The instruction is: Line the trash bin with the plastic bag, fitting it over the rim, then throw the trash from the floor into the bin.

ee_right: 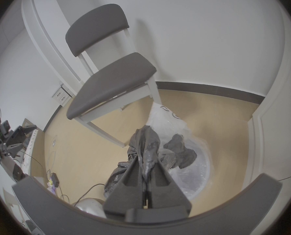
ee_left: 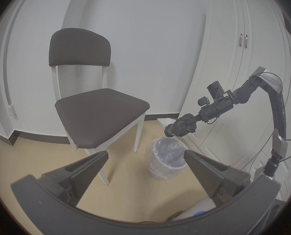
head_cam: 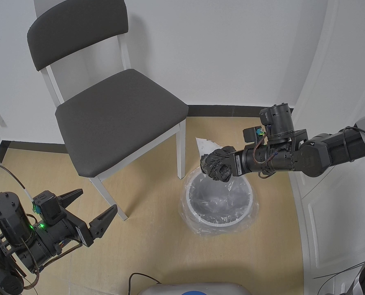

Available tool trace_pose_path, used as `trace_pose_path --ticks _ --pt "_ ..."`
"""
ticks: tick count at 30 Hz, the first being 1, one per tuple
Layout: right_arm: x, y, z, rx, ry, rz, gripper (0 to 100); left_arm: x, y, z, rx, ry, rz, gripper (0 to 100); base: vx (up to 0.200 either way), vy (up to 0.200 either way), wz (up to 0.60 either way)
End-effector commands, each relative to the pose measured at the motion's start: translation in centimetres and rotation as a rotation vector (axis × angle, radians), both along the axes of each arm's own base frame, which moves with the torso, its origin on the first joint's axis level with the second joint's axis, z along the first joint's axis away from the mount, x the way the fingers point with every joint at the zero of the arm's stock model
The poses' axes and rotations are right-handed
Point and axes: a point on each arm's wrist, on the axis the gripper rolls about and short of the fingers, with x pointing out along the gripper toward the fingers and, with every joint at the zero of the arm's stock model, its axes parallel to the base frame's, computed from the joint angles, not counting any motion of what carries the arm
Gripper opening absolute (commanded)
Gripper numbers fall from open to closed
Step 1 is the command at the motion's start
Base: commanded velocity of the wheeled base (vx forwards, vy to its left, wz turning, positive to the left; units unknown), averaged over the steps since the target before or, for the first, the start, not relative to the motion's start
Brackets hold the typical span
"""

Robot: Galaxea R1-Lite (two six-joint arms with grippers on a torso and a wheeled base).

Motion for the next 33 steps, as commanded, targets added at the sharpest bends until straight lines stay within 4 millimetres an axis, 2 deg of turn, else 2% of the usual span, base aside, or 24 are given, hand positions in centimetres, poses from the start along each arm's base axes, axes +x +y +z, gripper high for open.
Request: trace_pose_path --ticks 1,8,12,19,23,33 --pt "1.1 -0.1 -1.9 -0.043 0.026 -0.013 0 -0.3 0.1 -0.3 0.008 0.016 0.000 100 0.000 0.000 0.00" --pt "3.9 -0.4 -4.5 -0.058 0.055 -0.047 0 -0.3 0.2 -0.3 0.006 0.013 0.000 100 0.000 0.000 0.00" --pt "4.5 0.2 -5.3 -0.062 0.063 -0.041 0 -0.3 0.2 -0.3 0.006 0.013 0.003 100 0.000 0.000 0.00" --pt "3.9 0.9 -6.5 -0.085 0.111 -0.019 0 -0.3 0.2 -0.3 0.006 0.013 0.006 100 0.000 0.000 0.00" --pt "3.6 0.8 -6.9 -0.105 0.149 -0.017 0 -0.3 0.2 -0.3 0.006 0.013 0.006 100 0.000 0.000 0.00" --pt "2.9 0.6 -9.3 -0.146 0.229 -0.012 0 -0.2 0.3 -0.3 0.006 0.013 0.009 100 0.000 0.000 0.00"
